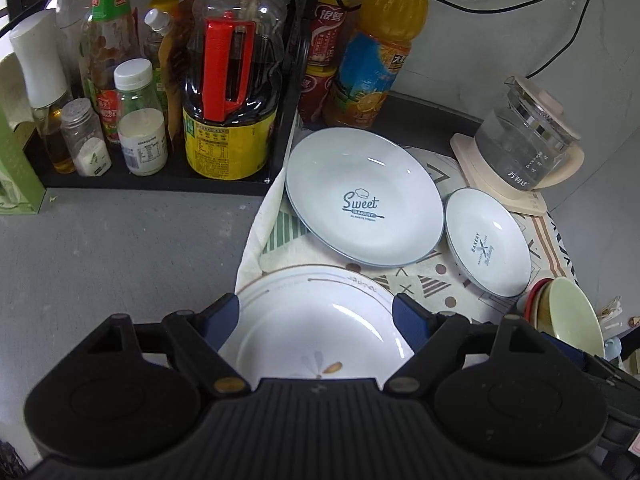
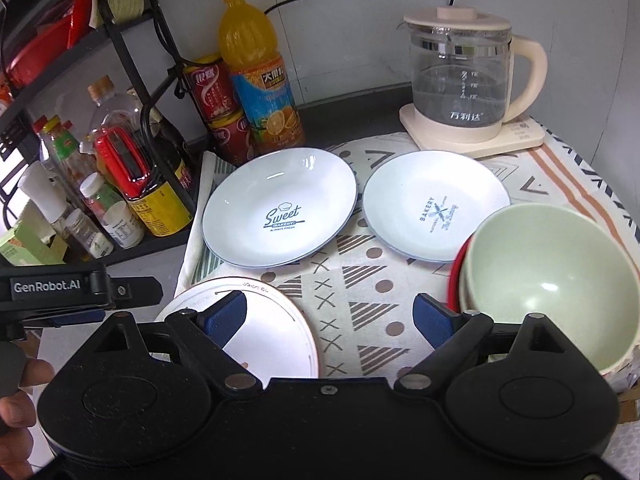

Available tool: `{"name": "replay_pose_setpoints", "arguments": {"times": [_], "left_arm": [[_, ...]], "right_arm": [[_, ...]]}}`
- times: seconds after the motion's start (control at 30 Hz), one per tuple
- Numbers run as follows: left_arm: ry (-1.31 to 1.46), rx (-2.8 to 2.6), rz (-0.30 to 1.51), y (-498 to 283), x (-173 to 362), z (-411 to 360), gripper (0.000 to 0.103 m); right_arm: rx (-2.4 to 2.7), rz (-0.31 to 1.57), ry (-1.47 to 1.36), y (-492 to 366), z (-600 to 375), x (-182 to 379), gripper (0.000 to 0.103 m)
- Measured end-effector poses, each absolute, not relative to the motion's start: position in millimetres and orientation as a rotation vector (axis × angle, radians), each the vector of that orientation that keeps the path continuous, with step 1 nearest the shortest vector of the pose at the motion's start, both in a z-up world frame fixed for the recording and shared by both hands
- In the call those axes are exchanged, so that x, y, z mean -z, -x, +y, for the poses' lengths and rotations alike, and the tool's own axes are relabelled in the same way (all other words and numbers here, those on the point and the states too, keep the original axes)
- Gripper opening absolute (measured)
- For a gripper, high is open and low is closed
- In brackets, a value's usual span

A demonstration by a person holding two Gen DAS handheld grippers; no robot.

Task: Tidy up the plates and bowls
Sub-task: 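Close both grippers on the rim of the 'Sweet' plate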

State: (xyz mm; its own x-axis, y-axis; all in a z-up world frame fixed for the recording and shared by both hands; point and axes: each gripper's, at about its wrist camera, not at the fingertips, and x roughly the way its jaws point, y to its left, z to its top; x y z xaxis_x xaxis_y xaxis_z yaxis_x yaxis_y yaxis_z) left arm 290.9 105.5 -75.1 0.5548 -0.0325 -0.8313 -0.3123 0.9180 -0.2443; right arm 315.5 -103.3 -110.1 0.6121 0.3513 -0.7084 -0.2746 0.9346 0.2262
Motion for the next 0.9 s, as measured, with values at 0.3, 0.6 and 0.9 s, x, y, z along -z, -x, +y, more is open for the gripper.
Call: {"name": "replay_pose_setpoints", "arguments": {"times": [0.3,0.6,0.9], "left_arm": [[0.416,-0.141,0.931,-311,89,127,0.08],[0.472,-0.098,0.917,-345,114,136,0.062],[0.543,-0.09,0.95,-381,157,148,0.043]], "right_arm": [[-0.328,0.838,-0.141,-330,-86,122,0.088],[-0.302,0.86,-0.203,-363,-78,142,0.064],[-0.292,0.932,-0.273,-402,-70,175,0.048]]}}
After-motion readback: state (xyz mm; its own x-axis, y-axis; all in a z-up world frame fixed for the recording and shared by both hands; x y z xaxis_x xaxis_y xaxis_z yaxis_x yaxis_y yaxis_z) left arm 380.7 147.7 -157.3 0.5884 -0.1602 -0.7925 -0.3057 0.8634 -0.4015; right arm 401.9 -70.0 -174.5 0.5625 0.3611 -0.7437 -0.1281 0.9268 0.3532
